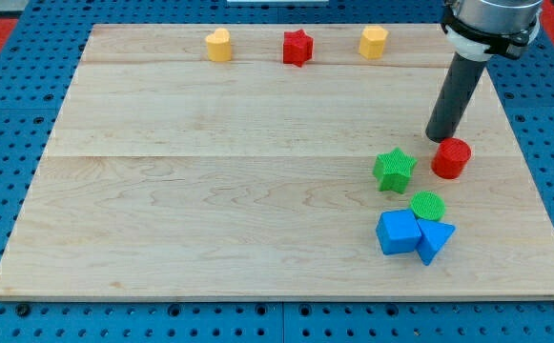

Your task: Move the hexagon to the top of the cube

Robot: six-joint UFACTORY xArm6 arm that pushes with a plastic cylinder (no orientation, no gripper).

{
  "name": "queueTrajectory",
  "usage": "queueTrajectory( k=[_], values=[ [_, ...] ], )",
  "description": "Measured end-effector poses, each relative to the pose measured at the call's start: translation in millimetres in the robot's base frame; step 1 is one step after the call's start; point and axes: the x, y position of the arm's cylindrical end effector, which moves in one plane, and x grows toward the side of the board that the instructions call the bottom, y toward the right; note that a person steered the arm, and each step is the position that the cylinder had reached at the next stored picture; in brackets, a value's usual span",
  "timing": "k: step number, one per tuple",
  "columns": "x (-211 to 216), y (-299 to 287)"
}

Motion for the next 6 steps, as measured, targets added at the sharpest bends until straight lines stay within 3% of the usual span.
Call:
queueTrajectory(
  k=[3,4,6],
  values=[
    [36,1],
    [7,13],
    [-140,13]
  ],
)
